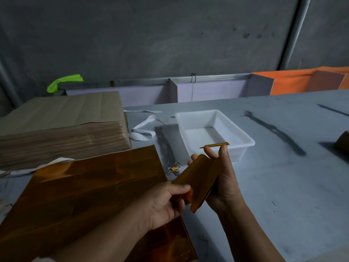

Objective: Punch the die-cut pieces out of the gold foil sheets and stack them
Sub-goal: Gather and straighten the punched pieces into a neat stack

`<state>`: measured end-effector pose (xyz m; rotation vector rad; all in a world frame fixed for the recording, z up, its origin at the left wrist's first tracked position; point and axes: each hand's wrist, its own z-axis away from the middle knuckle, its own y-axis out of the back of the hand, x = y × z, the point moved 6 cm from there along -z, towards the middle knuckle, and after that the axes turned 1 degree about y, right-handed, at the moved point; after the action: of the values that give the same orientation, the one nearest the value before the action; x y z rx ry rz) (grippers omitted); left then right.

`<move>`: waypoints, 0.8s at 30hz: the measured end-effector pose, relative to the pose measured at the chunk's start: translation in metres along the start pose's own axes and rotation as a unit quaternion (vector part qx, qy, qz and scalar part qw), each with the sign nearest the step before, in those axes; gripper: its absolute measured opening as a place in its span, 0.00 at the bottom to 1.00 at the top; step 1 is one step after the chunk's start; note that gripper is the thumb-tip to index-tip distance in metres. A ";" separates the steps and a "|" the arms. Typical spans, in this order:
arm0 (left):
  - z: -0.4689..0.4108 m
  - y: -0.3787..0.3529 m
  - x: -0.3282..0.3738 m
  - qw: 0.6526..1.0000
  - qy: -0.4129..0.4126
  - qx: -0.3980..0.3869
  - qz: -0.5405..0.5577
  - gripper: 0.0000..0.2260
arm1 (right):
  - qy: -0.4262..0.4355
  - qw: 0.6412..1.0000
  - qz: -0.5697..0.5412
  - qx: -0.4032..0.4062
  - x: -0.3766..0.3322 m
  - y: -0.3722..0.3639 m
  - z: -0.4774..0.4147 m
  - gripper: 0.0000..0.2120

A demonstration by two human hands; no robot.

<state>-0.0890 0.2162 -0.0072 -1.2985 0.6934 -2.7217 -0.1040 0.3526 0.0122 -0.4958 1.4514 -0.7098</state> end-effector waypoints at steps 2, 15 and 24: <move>0.000 0.000 -0.001 1.000 -0.005 0.008 0.001 0.10 | 0.003 1.000 0.004 -0.007 0.001 0.000 -0.001 0.40; -0.004 0.015 0.018 0.993 -0.067 0.062 0.081 0.13 | -0.011 0.975 0.219 -0.037 0.007 0.005 0.002 0.16; 0.003 0.012 0.022 0.993 -0.034 0.051 0.101 0.20 | -0.010 0.963 0.266 0.046 0.006 0.010 0.001 0.12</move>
<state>-0.1024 0.1990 0.0056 -1.2198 0.6337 -2.5070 -0.1022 0.3554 0.0012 -0.0287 1.4385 -0.3366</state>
